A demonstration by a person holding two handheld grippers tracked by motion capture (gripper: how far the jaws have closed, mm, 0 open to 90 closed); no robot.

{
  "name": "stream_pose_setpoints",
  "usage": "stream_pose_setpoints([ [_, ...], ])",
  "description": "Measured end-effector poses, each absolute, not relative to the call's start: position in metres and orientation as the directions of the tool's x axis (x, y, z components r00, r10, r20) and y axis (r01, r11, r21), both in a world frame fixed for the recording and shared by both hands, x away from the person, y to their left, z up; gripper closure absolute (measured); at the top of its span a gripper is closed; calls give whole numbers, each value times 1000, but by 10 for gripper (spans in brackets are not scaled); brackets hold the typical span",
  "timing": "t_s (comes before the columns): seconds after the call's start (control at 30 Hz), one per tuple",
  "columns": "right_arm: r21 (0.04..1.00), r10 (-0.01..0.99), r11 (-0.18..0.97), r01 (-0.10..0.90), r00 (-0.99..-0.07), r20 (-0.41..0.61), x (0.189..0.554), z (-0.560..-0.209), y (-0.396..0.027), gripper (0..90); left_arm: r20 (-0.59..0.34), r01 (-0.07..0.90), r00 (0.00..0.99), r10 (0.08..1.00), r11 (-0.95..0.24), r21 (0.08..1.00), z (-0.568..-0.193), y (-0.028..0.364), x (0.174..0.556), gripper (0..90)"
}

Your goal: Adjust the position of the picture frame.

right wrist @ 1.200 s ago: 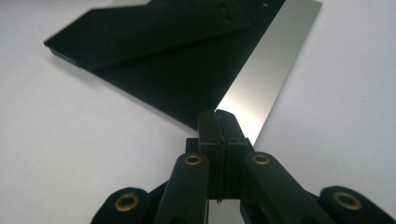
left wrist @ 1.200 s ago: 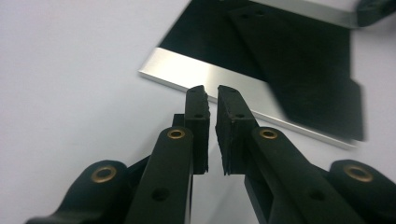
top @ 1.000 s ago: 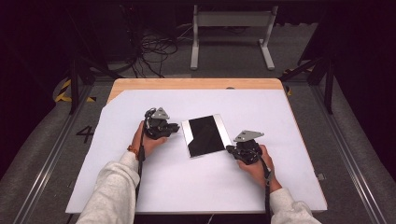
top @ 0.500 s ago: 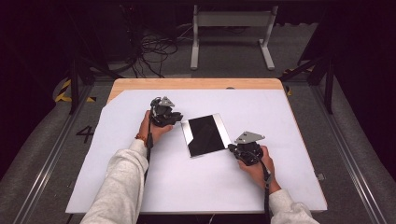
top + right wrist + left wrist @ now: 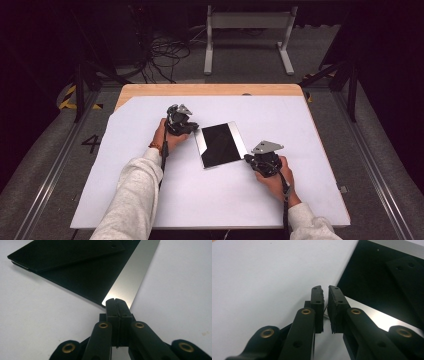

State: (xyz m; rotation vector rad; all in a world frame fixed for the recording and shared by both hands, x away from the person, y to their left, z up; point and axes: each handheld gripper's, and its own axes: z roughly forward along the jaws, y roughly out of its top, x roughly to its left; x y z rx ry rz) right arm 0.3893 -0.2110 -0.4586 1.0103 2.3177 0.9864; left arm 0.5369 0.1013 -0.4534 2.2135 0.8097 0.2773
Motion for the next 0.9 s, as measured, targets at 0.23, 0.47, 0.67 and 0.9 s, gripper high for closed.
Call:
stream_pose_setpoints([
  [0.23,747,757,484,455,-647,-96,389,-459,-211,900,-51,483,764,643,-518,706,-458,107,540,839],
  [0.47,742,753,492,455,-650,-101,390,-458,-212,900,-43,457,804,594,-569,684,-455,106,540,899],
  [0.67,744,767,481,464,-634,-100,392,-458,-217,900,-82,445,833,547,-575,686,-456,110,540,899],
  [0.9,752,798,449,482,-596,-95,398,-458,-228,900,-187,406,903,386,-628,664,-455,105,532,855],
])
